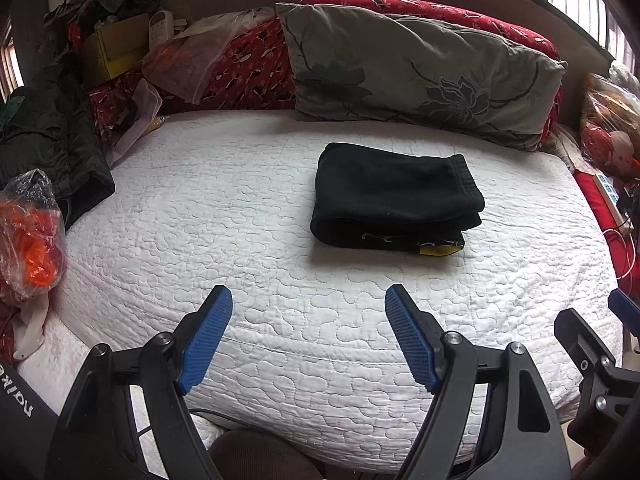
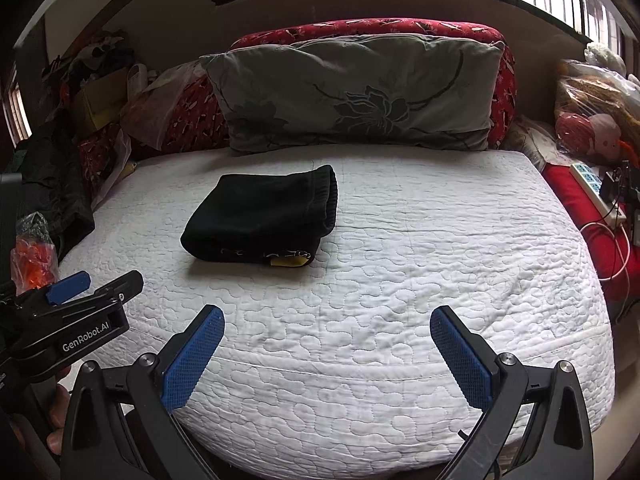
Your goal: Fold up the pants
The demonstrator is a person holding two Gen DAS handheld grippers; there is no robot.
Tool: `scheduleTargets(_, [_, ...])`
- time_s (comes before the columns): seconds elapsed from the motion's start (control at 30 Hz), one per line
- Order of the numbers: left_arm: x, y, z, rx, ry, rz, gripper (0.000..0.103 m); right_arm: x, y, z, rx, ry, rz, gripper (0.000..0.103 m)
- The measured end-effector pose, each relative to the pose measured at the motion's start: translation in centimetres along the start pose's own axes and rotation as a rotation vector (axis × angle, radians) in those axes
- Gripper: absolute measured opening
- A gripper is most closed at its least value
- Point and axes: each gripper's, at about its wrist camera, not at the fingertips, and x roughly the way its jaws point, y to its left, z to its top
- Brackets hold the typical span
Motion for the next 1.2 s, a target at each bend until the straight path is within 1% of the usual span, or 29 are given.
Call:
scheduleTargets(0.17, [-0.22, -0.06, -0.14, -0.001, 0.0, -0.001, 0.079, -0.57, -0.06, 0.0, 0.005, -0.02, -0.004, 0.103])
scheduleTargets(0.4, [-0.58, -0.15, -0.26, 0.005, -0.001, -0.016, 0.079, -0.54, 0.16, -0.06, -0.005, -0.015, -0.007, 0.103])
scheduleTargets(0.67, [-0.53, -0.32, -0.38, 0.009, 0.019, -0.048, 0.079, -0.54, 0.48, -0.3, -0.007, -0.014, -0.004, 0.103])
scheduleTargets(1.2, [-0.27, -0.09, -0.46, 0.004, 0.036, -0.062, 0.079, -0.04, 0.4, -0.62, 0.0, 0.003, -0.006, 0.103])
